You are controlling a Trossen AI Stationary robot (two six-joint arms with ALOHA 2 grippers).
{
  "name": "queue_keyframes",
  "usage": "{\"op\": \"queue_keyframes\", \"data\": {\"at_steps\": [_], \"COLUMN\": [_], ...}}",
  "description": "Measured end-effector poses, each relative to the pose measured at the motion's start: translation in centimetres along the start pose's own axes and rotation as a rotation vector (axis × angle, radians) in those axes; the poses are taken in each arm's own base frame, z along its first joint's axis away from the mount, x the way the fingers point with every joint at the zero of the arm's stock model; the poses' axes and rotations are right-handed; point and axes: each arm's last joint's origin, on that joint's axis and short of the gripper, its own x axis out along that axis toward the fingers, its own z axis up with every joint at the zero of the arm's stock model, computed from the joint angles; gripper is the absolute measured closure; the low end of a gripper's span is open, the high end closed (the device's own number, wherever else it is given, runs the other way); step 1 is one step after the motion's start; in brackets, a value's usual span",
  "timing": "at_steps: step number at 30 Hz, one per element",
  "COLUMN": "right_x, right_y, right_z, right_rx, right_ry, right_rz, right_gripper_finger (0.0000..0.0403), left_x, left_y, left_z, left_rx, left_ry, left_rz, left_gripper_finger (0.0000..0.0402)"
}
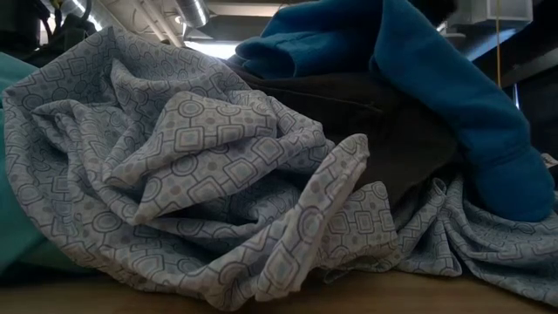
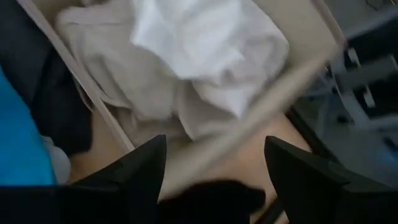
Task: Sort clothes
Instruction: Put the black boxer shorts into the right laundry organizer
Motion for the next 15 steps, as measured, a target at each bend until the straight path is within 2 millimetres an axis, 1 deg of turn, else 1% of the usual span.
{"op": "queue_keyframes", "data": {"at_steps": [4, 7, 11, 15], "right_x": [-1.4, -1.6, -0.8, 0.9], "right_y": [-1.2, -2.0, -2.6, -2.7], "right_z": [-2.9, -4.9, -7.4, -9.7], "right_rx": [0.085, 0.152, 0.216, 0.259], "right_ry": [0.014, 0.021, 0.054, 0.137], "right_rz": [-0.017, -0.019, -0.012, -0.020], "right_gripper_finger": [0.0134, 0.0134, 0.0134, 0.0134], "left_x": [0.0, 0.0, 0.0, 0.0], "left_y": [0.0, 0.0, 0.0, 0.0], "left_z": [0.0, 0.0, 0.0, 0.0], "left_rx": [0.000, 0.000, -0.009, -0.016], "left_ry": [0.000, 0.000, -0.003, -0.004], "left_rz": [0.000, 0.000, 0.000, 0.000], "left_gripper_finger": [0.0396, 0.0396, 0.0396, 0.0396]}}
